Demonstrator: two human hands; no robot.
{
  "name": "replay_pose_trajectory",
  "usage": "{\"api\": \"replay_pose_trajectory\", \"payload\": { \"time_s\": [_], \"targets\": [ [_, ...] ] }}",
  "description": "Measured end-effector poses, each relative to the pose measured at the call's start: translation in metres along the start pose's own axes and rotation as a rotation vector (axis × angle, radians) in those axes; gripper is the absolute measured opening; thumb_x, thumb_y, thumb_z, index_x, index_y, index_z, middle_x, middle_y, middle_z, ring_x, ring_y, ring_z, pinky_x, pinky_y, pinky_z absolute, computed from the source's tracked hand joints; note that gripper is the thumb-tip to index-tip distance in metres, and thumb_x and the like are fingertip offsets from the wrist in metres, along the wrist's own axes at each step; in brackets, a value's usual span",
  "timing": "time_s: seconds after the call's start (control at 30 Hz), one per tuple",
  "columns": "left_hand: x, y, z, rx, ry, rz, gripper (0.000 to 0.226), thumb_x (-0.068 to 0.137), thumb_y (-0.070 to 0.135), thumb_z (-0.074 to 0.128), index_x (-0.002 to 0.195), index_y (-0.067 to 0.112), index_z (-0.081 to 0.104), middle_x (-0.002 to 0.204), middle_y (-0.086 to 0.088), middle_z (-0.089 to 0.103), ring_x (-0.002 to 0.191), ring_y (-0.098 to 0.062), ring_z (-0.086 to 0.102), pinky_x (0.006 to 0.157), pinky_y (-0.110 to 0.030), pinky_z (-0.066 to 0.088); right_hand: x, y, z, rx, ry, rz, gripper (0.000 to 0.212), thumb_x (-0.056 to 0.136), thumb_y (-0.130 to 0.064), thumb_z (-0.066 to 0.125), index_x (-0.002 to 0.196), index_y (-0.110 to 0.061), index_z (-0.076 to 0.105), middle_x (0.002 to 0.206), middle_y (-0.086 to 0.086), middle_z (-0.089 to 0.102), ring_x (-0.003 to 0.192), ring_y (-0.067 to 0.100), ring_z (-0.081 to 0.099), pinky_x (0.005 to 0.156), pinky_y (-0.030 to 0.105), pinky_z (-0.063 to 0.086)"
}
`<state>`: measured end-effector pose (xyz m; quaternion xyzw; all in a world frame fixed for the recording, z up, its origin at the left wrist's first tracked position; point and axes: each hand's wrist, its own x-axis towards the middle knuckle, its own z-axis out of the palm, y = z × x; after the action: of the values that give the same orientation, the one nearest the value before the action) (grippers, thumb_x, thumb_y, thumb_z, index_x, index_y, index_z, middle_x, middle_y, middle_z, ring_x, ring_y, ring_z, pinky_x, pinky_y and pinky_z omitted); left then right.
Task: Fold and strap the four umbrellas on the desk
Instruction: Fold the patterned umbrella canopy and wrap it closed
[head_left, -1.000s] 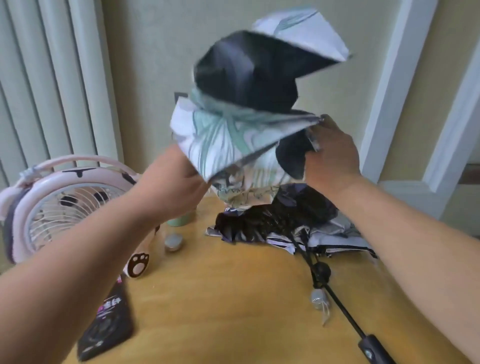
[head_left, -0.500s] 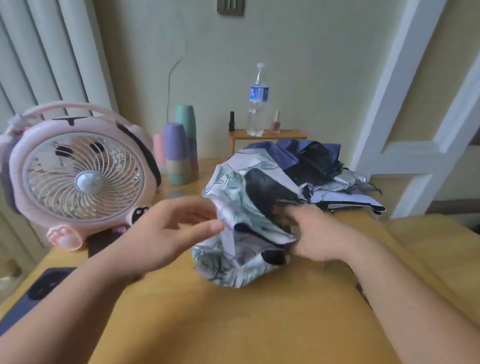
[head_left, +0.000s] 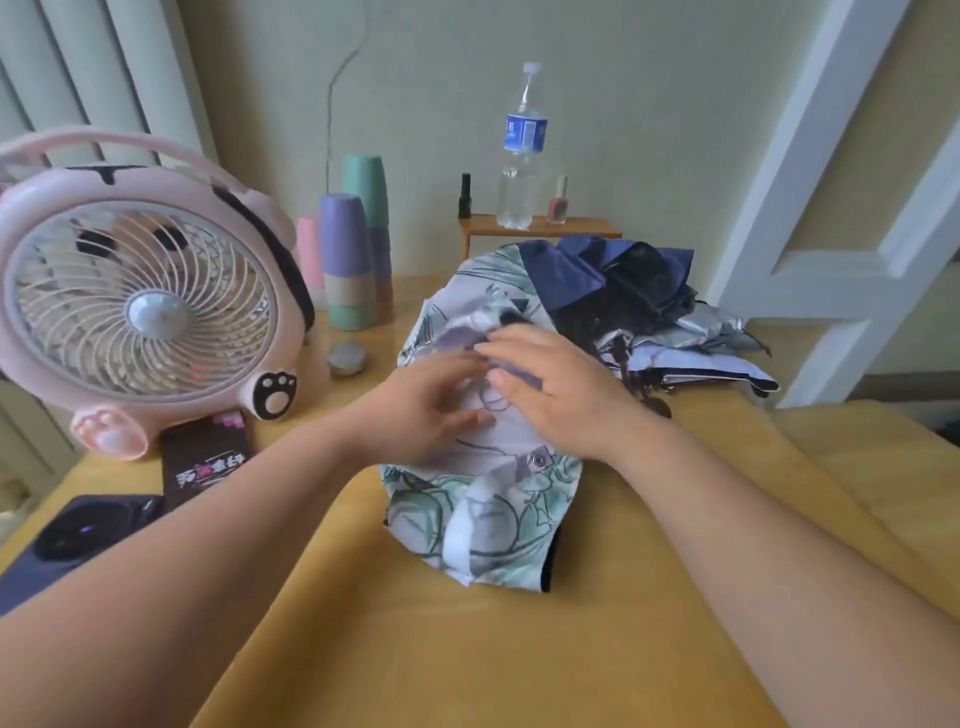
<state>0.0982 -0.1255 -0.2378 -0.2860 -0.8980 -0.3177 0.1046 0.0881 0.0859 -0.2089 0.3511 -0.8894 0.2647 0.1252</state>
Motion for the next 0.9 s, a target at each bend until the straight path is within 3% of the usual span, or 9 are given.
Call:
{"api": "replay_pose_trajectory", "payload": {
  "time_s": [0.1, 0.23, 0.33, 0.4, 0.47, 0.53, 0.6, 0.73, 0.9],
  "targets": [
    [-0.02, -0.025, 0.018, 0.386, -0.127, -0.133, 0.091, 0.08, 0.083, 0.032, 0.158, 0.035, 0.03, 0.167, 0.01, 0.023, 0.155, -0.01, 0.014, 0.127, -0.042, 0.01, -0.004, 0.033, 0.029, -0.235, -0.248, 0.221, 0.051, 0.108, -0.047, 0.034, 0.155, -0.03, 0.039, 0.155, -0.003, 0.046, 0.144, 0.017, 0.036, 0.122, 0.037, 0.021],
    [-0.032, -0.031, 0.034, 0.44, -0.097, -0.121, 0.088, 0.084, 0.083, 0.019, 0.16, 0.04, 0.016, 0.169, 0.014, 0.009, 0.156, -0.006, 0.001, 0.126, -0.035, -0.005, -0.009, 0.046, 0.053, -0.357, -0.198, 0.214, 0.055, 0.107, -0.053, 0.022, 0.157, -0.033, 0.031, 0.156, -0.005, 0.044, 0.151, 0.02, 0.028, 0.126, 0.044, 0.006],
    [-0.037, -0.016, 0.026, 0.219, 0.027, -0.132, 0.067, 0.092, 0.066, 0.043, 0.148, 0.03, 0.048, 0.159, 0.008, 0.04, 0.15, -0.011, 0.03, 0.125, -0.044, 0.019, -0.014, 0.049, 0.054, -0.318, -0.141, 0.188, 0.055, 0.106, -0.055, 0.022, 0.156, -0.034, 0.032, 0.156, -0.007, 0.044, 0.149, 0.018, 0.03, 0.126, 0.044, 0.009],
    [-0.048, 0.001, 0.018, 0.12, 0.307, -0.119, 0.033, 0.094, 0.038, 0.062, 0.12, 0.019, 0.065, 0.128, 0.001, 0.063, 0.122, -0.018, 0.058, 0.107, -0.039, 0.043, -0.02, 0.052, 0.053, -0.233, -0.074, 0.166, 0.058, 0.103, -0.056, 0.027, 0.154, -0.033, 0.038, 0.156, -0.009, 0.042, 0.147, 0.015, 0.032, 0.126, 0.043, 0.012],
    [-0.063, 0.018, 0.001, 0.106, 0.506, -0.326, 0.004, 0.093, 0.024, 0.068, 0.092, 0.022, 0.064, 0.096, 0.007, 0.066, 0.088, -0.01, 0.063, 0.08, -0.03, 0.05, -0.024, 0.053, 0.05, -0.119, 0.008, 0.167, 0.059, 0.097, -0.057, 0.036, 0.15, -0.032, 0.047, 0.156, -0.009, 0.043, 0.145, 0.015, 0.035, 0.125, 0.046, 0.017],
    [-0.079, 0.029, -0.016, 0.074, 0.456, -0.581, 0.015, 0.089, 0.027, 0.073, 0.079, 0.024, 0.063, 0.071, 0.008, 0.065, 0.06, -0.002, 0.057, 0.058, -0.028, 0.043, -0.027, 0.053, 0.048, -0.06, 0.108, 0.153, 0.056, 0.093, -0.058, 0.046, 0.142, -0.032, 0.057, 0.15, -0.008, 0.05, 0.14, 0.018, 0.042, 0.121, 0.048, 0.026],
    [-0.095, 0.035, -0.021, -0.076, 0.313, -0.704, 0.017, 0.085, 0.028, 0.078, 0.078, 0.021, 0.066, 0.061, 0.005, 0.067, 0.045, -0.004, 0.053, 0.053, -0.027, 0.041, -0.031, 0.051, 0.046, -0.084, 0.213, 0.105, 0.054, 0.088, -0.061, 0.053, 0.132, -0.031, 0.066, 0.14, -0.008, 0.056, 0.131, 0.019, 0.048, 0.116, 0.044, 0.034],
    [-0.107, 0.048, -0.006, -0.15, 0.068, -0.732, 0.028, 0.074, 0.041, 0.088, 0.088, 0.029, 0.067, 0.083, 0.02, 0.072, 0.058, -0.009, 0.063, 0.064, -0.03, 0.054, -0.03, 0.037, 0.043, -0.167, 0.367, -0.006, 0.044, 0.082, -0.055, 0.07, 0.115, -0.028, 0.076, 0.115, -0.006, 0.062, 0.112, 0.02, 0.054, 0.101, 0.036, 0.036],
    [-0.107, 0.043, 0.007, -0.235, 0.103, -0.703, 0.026, 0.076, 0.026, 0.088, 0.088, 0.026, 0.064, 0.084, 0.009, 0.072, 0.051, -0.013, 0.061, 0.06, -0.038, 0.057, -0.027, 0.023, 0.045, -0.217, 0.347, -0.165, 0.044, 0.084, -0.052, 0.071, 0.116, -0.023, 0.075, 0.093, -0.003, 0.054, 0.091, 0.021, 0.051, 0.086, 0.044, 0.044]
  ]
}}
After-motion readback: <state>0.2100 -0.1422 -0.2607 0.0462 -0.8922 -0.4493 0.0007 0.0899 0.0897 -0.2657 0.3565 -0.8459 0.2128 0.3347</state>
